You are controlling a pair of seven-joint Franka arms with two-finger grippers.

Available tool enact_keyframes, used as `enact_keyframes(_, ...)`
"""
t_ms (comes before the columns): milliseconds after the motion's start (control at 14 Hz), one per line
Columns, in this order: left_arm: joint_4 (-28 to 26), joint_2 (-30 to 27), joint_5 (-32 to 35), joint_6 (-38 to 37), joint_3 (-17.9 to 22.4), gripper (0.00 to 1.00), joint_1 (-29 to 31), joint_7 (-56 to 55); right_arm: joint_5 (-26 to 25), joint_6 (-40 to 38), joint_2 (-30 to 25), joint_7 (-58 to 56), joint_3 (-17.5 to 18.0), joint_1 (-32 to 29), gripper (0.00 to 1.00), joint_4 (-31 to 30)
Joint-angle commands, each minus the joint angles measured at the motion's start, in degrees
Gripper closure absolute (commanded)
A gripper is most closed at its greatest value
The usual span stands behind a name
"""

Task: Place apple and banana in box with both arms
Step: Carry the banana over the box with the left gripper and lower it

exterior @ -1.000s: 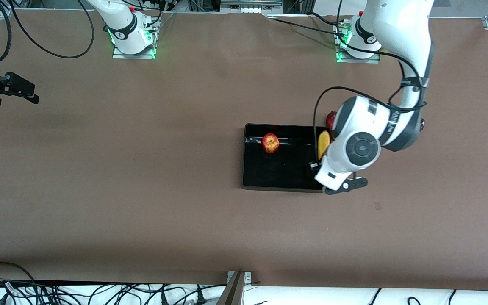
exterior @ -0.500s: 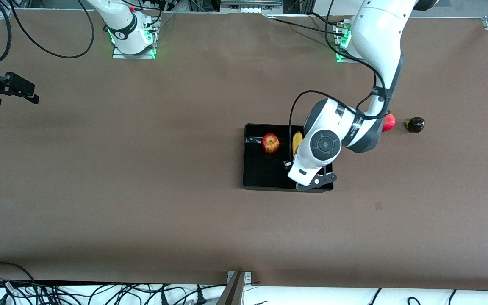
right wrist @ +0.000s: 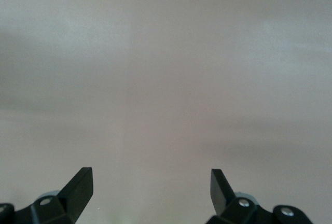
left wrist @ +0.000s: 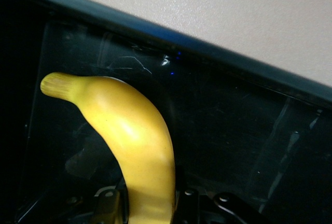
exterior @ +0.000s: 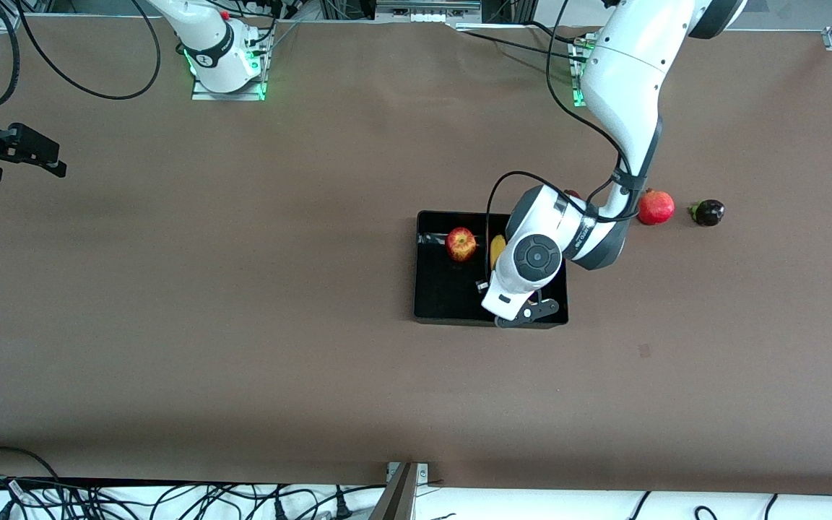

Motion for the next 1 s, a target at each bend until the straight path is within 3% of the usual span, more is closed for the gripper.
enact_keyframes(0,-1.02,-0.1,-1.28,1.41,-0.19,1.0,0.08,-0.12,0.43,-1.09,0.4,-0.61,-0.27,0.17,0.0,1.3)
enact_keyframes(143,-1.02,0.17,-1.27,1.41,-0.1,0.96,0.17,-0.12,0.34,-1.09,0.4,-0.61,-0.27,0.17,0.0,1.3)
enact_keyframes(214,-1.02,0.26,-1.19,1.41,-0.1,0.81,0.17,-0.12,0.34,-1.09,0.4,-0.61,-0.27,0.17,0.0,1.3)
enact_keyframes(286,-1.02,0.26,-1.19,1.41,-0.19,0.3,0.26,-0.03,0.34,-1.09,0.4,-0.61,-0.27,0.17,0.0,1.3)
enact_keyframes(357,-1.02,0.26,-1.01,1.32,-0.19,0.0,0.26,-0.03,0.34,-1.09,0.4,-0.61,-0.27,0.17,0.0,1.3)
enact_keyframes(643,-0.94,-0.53,-0.66,0.01,-0.19,0.0,0.26,-0.21,0.34,-1.09,0.4,-0.61,-0.27,0.17,0.0,1.3)
enact_keyframes(929,-0.14,-7.37,-0.57,-10.52,0.25,0.0,0.78,-0.03,0.34,-1.09,0.4,-0.61,-0.27,0.17,0.0,1.3)
